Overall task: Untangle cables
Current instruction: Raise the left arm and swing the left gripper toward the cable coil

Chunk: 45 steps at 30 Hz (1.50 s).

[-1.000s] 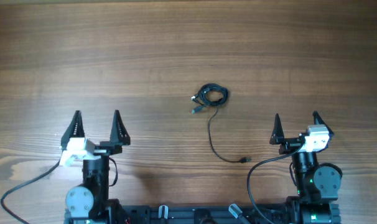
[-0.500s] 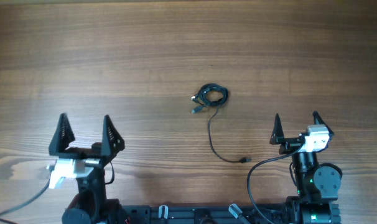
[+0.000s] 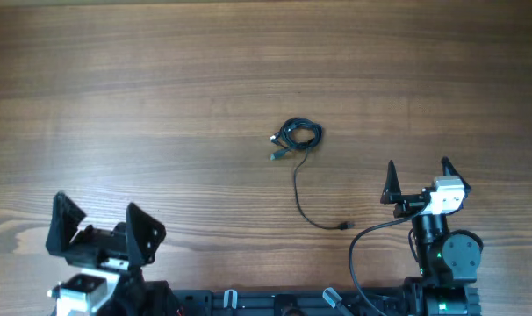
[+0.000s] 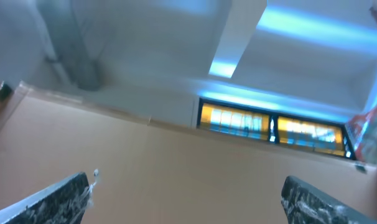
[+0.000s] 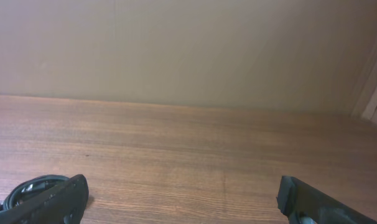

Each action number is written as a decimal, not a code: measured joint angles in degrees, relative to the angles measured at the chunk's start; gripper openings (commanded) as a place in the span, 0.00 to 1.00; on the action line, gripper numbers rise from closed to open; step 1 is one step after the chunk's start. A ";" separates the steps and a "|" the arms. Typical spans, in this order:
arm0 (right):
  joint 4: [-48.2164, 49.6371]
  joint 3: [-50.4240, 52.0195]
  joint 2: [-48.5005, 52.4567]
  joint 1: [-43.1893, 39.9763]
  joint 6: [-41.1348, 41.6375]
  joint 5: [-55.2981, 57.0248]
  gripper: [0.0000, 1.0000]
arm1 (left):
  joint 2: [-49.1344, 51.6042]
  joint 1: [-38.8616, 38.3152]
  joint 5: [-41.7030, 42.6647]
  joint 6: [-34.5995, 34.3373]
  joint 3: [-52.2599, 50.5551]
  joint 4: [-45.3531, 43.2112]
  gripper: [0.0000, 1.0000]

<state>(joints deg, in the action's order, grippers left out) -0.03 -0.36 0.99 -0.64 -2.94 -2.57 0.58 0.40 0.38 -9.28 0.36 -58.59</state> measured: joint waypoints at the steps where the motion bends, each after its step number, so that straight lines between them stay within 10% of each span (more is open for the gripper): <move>1: 0.00 0.00 0.00 0.00 0.02 0.00 1.00 | 0.00 0.00 0.17 -0.04 0.00 -1.55 1.00; 20: 0.00 0.00 0.00 0.00 0.02 0.00 1.00 | 0.00 0.00 5.66 -0.09 0.00 -23.67 1.00; 35: 0.00 0.00 0.00 0.00 0.02 0.00 1.00 | 3.85 0.00 19.34 -0.04 3.76 -3.50 1.00; 45: -0.04 0.00 0.00 0.00 0.02 0.00 1.00 | 33.38 0.00 23.65 -0.07 30.34 4.44 1.00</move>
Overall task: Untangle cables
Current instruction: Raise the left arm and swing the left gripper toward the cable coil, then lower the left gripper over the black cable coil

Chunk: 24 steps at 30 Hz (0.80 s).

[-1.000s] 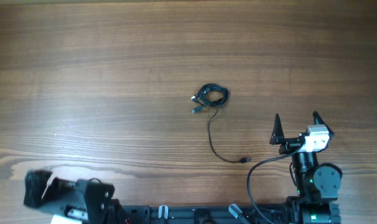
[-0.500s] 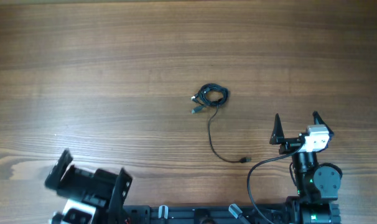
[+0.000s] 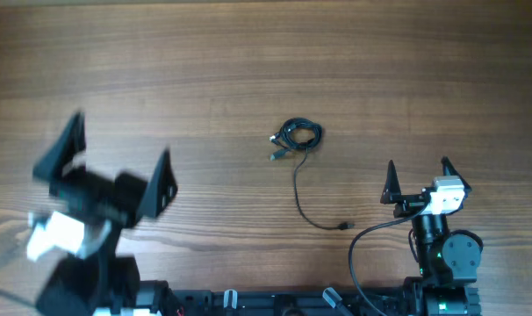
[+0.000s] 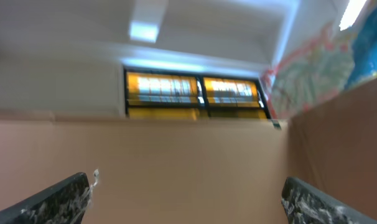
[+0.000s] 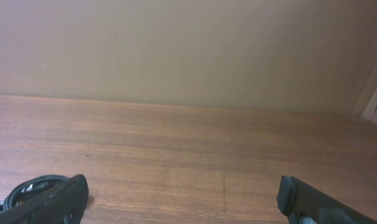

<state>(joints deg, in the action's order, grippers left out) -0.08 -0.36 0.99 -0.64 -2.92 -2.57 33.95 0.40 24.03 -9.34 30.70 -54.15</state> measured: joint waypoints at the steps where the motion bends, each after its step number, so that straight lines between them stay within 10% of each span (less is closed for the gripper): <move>1: 0.07 0.00 0.00 0.00 0.00 0.00 1.00 | 3.85 0.00 1.31 0.02 2.03 0.15 1.00; 12: 0.04 0.00 0.00 0.00 0.00 0.00 1.00 | 29.40 0.00 11.19 -0.76 4.94 3.19 1.00; 24: 0.04 0.00 0.00 0.00 0.00 0.00 1.00 | 34.40 -3.85 12.13 -11.58 18.45 51.19 1.00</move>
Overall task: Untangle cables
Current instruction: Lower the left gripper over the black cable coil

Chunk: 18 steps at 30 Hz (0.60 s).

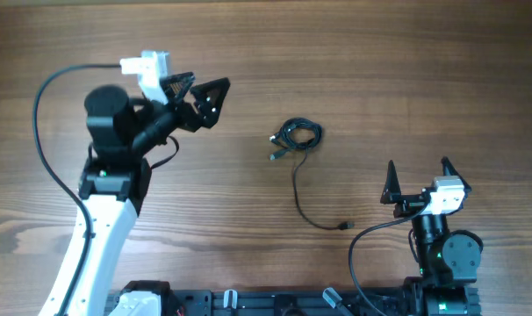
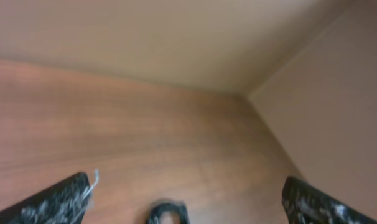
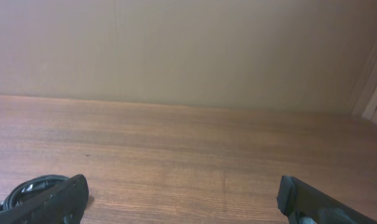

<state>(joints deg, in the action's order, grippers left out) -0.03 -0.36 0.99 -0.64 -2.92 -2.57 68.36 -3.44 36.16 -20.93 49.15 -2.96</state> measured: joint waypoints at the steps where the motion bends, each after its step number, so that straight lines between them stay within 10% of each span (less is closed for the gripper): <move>1: -0.02 0.00 0.00 0.00 0.00 0.02 1.00 | 0.00 -0.90 -0.74 0.35 2.45 3.50 1.00; 7: 0.00 0.00 0.00 0.00 0.00 0.00 1.00 | -0.07 -10.23 -15.02 0.70 13.20 18.73 1.00; 18: 0.00 0.00 0.00 0.00 0.00 0.00 1.00 | 5.27 -27.17 -32.26 3.48 14.03 14.88 1.00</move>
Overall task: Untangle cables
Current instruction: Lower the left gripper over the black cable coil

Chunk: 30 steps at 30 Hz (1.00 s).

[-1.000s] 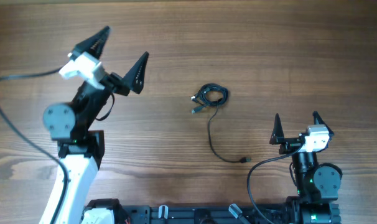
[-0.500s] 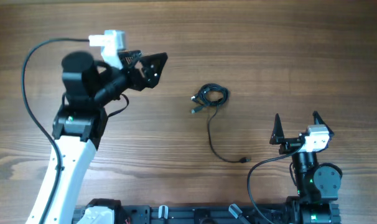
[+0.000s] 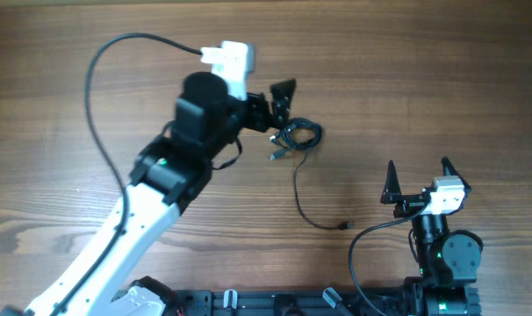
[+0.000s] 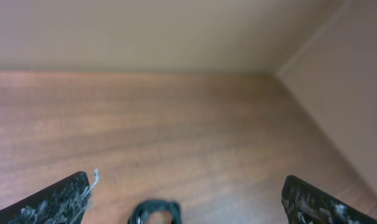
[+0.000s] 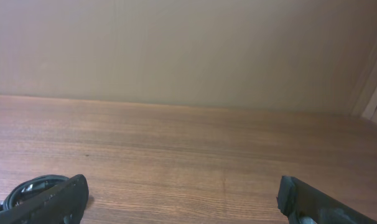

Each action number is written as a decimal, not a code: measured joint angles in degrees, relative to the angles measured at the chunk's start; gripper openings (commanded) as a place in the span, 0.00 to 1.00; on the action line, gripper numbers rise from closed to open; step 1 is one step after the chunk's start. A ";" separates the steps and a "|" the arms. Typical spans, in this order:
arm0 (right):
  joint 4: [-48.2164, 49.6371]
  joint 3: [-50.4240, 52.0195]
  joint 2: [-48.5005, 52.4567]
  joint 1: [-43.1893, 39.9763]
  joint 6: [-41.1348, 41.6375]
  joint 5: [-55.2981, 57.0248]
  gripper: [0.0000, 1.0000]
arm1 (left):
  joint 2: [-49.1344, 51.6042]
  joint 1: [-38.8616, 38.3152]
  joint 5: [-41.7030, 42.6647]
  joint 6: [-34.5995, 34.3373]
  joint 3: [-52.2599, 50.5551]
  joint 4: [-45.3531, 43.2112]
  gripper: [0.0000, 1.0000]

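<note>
A thin black cable lies on the wooden table (image 3: 424, 70). Its coiled, tangled end (image 3: 299, 134) sits mid-table, and a loose tail curves down to a small plug (image 3: 345, 226). My left gripper (image 3: 281, 108) is open just left of the coil and has nothing between its fingers. In the left wrist view the coil (image 4: 156, 210) shows at the bottom edge, between the spread fingers of the left gripper (image 4: 185, 205). My right gripper (image 3: 418, 168) stands open at the front right, away from the cable. In the right wrist view the coil (image 5: 27, 188) peeks out beside the left finger of the right gripper (image 5: 182, 202).
My left arm's white link (image 3: 117, 237) reaches diagonally from the front left, with its own black lead (image 3: 99, 70) looping above. The arm bases (image 3: 275, 303) line the table's front edge. A beige wall (image 5: 188, 50) rises behind the table.
My left gripper has moved right, from the left-middle of the table to just beside the coil, still open. The cable and the right arm have not moved.
My left arm was folded at the front left with its camera facing the ceiling. It was then raised and blurred in motion, then stretched over the table's left side facing the cable. It now stands next to the coil. The right arm has stayed parked.
</note>
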<state>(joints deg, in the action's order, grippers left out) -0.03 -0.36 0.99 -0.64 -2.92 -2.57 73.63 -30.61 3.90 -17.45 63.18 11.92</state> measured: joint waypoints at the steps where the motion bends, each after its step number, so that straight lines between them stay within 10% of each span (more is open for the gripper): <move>1: 0.00 0.00 0.00 0.00 0.00 0.00 1.00 | 0.87 -0.50 -0.24 0.15 0.00 0.48 1.00; 9: 0.00 0.00 0.00 0.00 0.00 0.00 1.00 | 11.34 -2.67 -1.07 -2.23 0.02 -1.03 0.99; 30: -0.02 0.00 0.00 0.00 0.00 0.00 1.00 | 34.10 -6.12 -5.62 -9.42 0.11 -4.50 0.54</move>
<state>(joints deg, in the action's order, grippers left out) -0.05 -0.36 0.99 -0.64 -2.92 -2.57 107.72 -36.73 -1.72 -26.87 63.29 7.42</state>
